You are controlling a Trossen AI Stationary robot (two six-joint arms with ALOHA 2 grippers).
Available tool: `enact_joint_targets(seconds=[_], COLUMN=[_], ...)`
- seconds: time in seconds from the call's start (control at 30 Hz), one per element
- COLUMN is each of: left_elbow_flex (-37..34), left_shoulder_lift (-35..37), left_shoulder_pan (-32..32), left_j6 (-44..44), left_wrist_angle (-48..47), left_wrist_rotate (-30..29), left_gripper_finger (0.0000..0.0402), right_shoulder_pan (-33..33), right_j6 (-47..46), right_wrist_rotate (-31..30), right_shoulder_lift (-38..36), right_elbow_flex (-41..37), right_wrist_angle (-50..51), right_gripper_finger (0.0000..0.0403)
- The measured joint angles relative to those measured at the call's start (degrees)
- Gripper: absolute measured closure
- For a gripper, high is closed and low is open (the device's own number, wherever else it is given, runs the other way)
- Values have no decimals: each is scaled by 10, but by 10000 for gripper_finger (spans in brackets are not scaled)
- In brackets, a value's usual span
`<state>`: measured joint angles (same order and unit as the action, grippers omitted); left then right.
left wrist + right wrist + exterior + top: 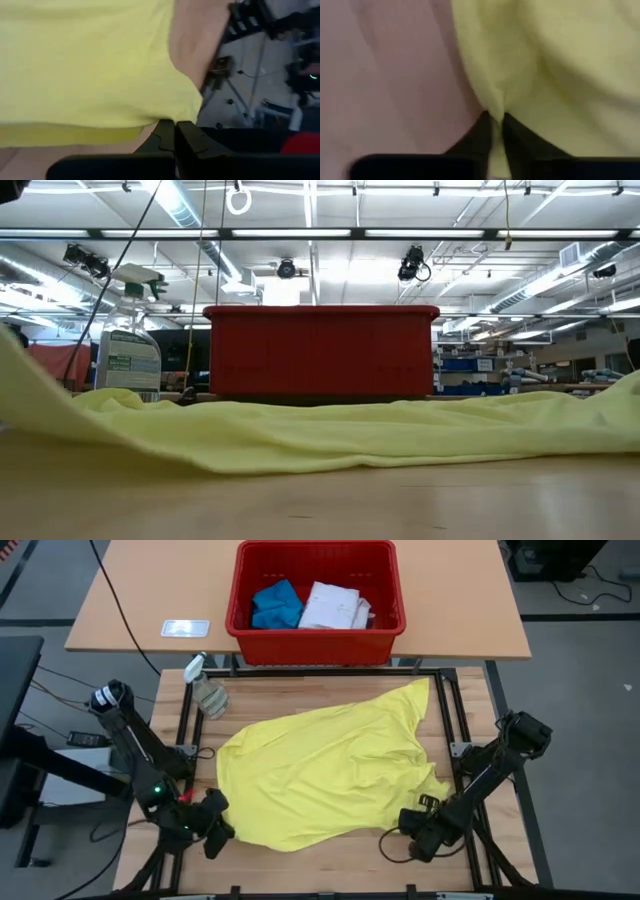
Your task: Fold Laundry from Bin
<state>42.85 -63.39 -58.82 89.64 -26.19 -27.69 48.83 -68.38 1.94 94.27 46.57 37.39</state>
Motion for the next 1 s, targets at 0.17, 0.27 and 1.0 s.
enact_joint_targets(seconds=[0.17, 0.27, 1.0], left_elbow_flex=[0, 1, 0], left_shoulder_lift=[2, 0, -164], left_shoulder_pan=[-24, -36, -36], left_j6=[-171, -206, -40], left_wrist_angle=[112, 122, 215], left_wrist_rotate=[126, 162, 219], left_gripper_finger=[401, 401, 277], right_shoulder_pan=[3, 6, 1], right_j6=[42, 78, -179], right_wrist_rotate=[130, 231, 481], right_shoulder_lift=[-53, -78, -91], right_elbow_flex=[17, 24, 29], right_wrist_angle=[9, -7, -381], right_gripper_finger=[396, 398, 296])
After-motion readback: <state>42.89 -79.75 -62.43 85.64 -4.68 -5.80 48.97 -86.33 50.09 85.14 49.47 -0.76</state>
